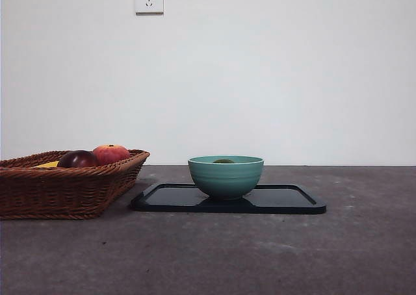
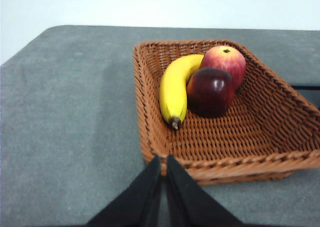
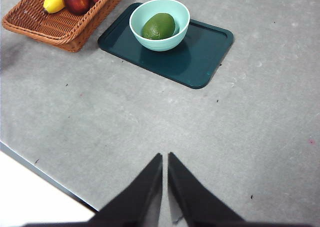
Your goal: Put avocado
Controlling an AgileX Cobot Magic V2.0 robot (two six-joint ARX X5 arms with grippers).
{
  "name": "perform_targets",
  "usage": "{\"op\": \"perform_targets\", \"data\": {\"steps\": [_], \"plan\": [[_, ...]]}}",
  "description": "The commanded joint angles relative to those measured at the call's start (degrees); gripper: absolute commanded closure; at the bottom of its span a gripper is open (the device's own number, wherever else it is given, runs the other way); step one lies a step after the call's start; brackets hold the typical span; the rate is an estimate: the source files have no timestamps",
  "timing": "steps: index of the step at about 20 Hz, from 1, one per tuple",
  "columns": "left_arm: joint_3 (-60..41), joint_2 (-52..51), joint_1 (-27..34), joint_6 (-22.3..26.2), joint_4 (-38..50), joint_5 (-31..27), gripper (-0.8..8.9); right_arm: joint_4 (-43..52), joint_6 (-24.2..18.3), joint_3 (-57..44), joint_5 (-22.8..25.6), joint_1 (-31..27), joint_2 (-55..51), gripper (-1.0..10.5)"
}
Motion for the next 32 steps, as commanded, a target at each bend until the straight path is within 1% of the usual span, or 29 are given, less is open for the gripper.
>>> {"op": "perform_targets", "data": {"steps": [1, 8, 11, 14, 32], "plan": [[-0.81, -1.40, 0.09, 0.00, -0.57, 0.15, 7.95, 0.57, -0.11, 0.50, 0.00, 0.46, 0.11, 9.4], [-1.70, -6.60, -0.22, -0.20, -3.17, 0.07, 7.95, 0.57, -0.11, 0.50, 0.00, 0.46, 0.11, 9.4], [-1.70, -8.02, -1.36, -0.22, -5.38, -1.40, 7.95, 0.57, -0.11, 0.50, 0.00, 0.46, 0.11, 9.4], [-1.70, -8.02, -2.16, -0.24, -5.44, -2.93, 7.95, 0.57, -0.11, 0.50, 0.00, 0.46, 0.11, 9.4], [-1.68, -8.02, -2.23, -0.22, -5.22, -2.91, 7.95, 0.57, -0.11, 0.50, 0.00, 0.46, 0.11, 9.4]]}}
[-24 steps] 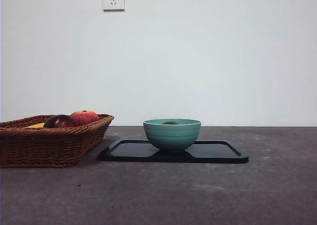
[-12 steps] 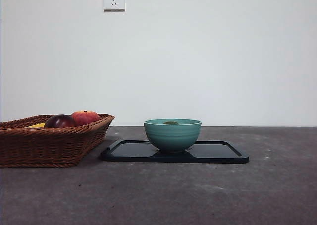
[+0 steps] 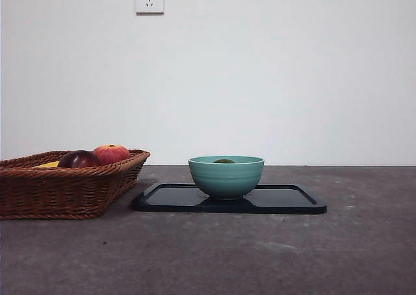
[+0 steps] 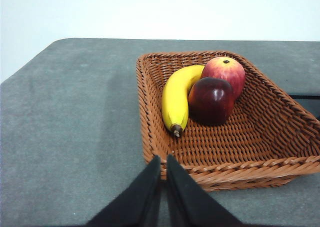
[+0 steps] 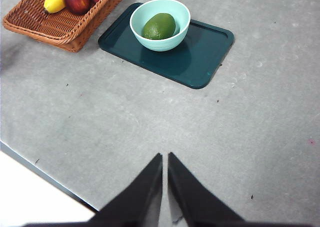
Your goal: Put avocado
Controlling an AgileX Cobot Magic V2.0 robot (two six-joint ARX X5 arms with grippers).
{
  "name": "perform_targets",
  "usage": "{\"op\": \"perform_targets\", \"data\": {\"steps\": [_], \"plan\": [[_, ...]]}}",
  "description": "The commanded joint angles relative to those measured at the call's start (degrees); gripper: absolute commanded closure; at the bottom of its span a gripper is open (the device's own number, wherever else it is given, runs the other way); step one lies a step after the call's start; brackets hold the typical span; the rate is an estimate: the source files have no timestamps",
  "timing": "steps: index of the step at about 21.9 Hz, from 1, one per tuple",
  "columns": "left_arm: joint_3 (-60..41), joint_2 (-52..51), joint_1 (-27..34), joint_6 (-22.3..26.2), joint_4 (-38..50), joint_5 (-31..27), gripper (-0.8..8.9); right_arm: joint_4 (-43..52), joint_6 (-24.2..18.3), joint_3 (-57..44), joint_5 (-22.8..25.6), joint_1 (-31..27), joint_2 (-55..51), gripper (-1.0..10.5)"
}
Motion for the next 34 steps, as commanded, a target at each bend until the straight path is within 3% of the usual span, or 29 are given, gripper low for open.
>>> {"op": "perform_targets", "data": {"steps": [1, 6, 9, 13, 17, 25, 34], "plan": [[-1.20, -0.11, -0.11, -0.13, -0.42, -0.17, 7.95, 0.57, -0.11, 0.50, 0.02, 0.11, 0.09, 9.4], [-1.20, -0.11, -0.11, -0.15, -0.42, -0.17, 7.95, 2.23, -3.06, -0.04, 0.96, -9.25, -1.36, 9.4], [-1.20, -0.11, -0.11, -0.13, -0.42, -0.17, 7.95, 18.16, -6.34, -6.51, 1.51, -16.13, -5.60, 9.4], [-1.20, -0.11, -0.11, -0.13, -0.42, -0.15, 7.95, 41.11, -9.90, -22.69, -0.13, -23.91, -13.79, 9.4], [-1.20, -0.11, -0.11, -0.15, -0.42, -0.17, 7.95, 54.05, -10.84, -37.77, -0.72, -30.95, -20.26, 9.4], [-1.20, -0.11, -0.11, -0.13, -0.42, -0.15, 7.95, 60.65, -13.42, -50.14, -0.61, -39.17, -24.17, 9.4], [-1.20, -0.11, -0.09, -0.13, -0.42, -0.15, 7.95, 58.64, -13.51, -55.25, -0.61, -40.19, -25.38, 9.4]]}}
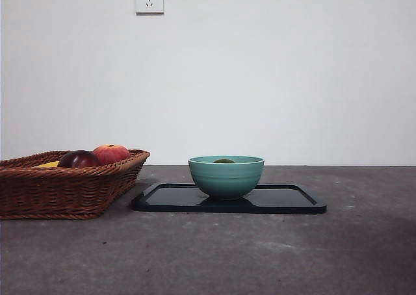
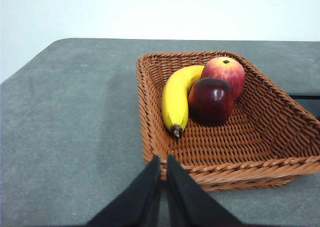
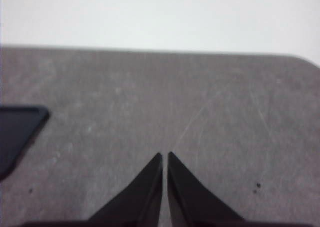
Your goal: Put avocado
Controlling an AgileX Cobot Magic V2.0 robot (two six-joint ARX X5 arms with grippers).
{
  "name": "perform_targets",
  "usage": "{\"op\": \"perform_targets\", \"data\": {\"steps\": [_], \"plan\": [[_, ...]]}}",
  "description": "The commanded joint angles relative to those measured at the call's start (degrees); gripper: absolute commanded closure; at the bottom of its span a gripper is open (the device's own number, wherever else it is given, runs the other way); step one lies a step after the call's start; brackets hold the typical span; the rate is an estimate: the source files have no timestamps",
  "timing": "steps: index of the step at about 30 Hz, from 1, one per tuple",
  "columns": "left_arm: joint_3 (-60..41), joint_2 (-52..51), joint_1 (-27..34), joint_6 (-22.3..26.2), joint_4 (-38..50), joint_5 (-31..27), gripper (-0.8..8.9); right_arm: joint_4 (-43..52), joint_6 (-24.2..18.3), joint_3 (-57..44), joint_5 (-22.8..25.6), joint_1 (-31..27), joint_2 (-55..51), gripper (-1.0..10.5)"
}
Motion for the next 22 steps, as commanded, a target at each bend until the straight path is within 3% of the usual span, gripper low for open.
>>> {"op": "perform_targets", "data": {"steps": [1, 22], "plan": [[-1.20, -0.11, -0.11, -0.13, -0.44, -0.17, 7.95, -0.39, -0.57, -0.33, -0.11, -0.02, -0.15, 9.4], [-1.20, -0.11, -0.11, -0.15, -0.44, -0.17, 7.95, -1.40, -0.70, -0.31, -0.09, 0.02, -0.15, 9.4]]}}
